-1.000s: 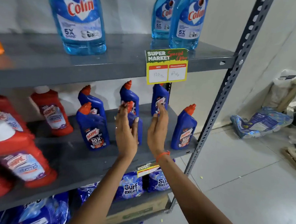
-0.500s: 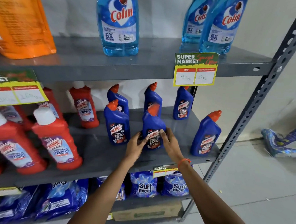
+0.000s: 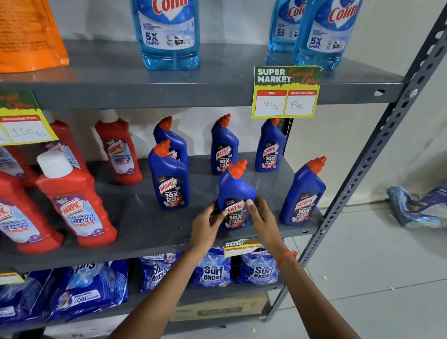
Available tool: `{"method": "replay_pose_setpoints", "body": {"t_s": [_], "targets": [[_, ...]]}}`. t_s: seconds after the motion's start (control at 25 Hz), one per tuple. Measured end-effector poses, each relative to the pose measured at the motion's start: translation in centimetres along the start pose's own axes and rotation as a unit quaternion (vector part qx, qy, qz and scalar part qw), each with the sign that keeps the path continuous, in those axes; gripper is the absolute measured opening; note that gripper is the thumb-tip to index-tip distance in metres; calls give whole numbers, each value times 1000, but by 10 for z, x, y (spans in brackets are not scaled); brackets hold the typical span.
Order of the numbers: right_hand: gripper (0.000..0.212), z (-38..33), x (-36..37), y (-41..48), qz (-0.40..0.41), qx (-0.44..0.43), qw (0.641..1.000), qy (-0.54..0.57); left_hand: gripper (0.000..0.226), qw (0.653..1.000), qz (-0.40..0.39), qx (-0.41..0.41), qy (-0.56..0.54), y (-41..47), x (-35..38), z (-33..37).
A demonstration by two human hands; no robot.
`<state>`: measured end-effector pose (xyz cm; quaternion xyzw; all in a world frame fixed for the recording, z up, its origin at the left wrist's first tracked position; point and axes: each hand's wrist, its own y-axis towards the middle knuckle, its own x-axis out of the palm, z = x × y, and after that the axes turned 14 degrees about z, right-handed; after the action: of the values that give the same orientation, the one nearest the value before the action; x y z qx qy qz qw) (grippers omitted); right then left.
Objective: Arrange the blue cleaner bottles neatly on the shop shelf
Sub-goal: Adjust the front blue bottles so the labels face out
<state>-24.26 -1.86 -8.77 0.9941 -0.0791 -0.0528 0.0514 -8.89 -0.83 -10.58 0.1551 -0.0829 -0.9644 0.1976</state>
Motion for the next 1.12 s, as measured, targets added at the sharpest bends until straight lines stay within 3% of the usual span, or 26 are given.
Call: {"method": "replay_pose_setpoints", "body": {"t_s": [0.2,0.32,0.44,0.52,0.64,0.72,0.92,1.04,1.12], "targets": [[17,-5,-1,-4,13,11,1000,26,41,1000,-2,10,22,-1,1,-4],[43,-14,8,-10,78,7,994,75,59,997,18,54,51,-4,-1,2],[54,-44,29,-14,201,-106,972,66,66,984,95,139,55,0,-11,22],[53,-70,46,-13,231,-205,950,39,66,973,144,169,57,8,-23,39],[46,-99,76,-15,221,-312,924,9,65,958,199,196,70,25,-40,54],[45,-108,95,-18,177,-333,926,14,65,947,235,206,75,35,-52,51],[46,-93,139,-2,67,-220,972,38,70,960,270,76,3,68,-82,19],[51,-60,158,12,-21,-107,993,-35,61,980,182,-65,-41,79,-95,1],[53,-40,164,18,-50,-87,991,-87,46,987,107,-108,-61,79,-99,-1]]}}
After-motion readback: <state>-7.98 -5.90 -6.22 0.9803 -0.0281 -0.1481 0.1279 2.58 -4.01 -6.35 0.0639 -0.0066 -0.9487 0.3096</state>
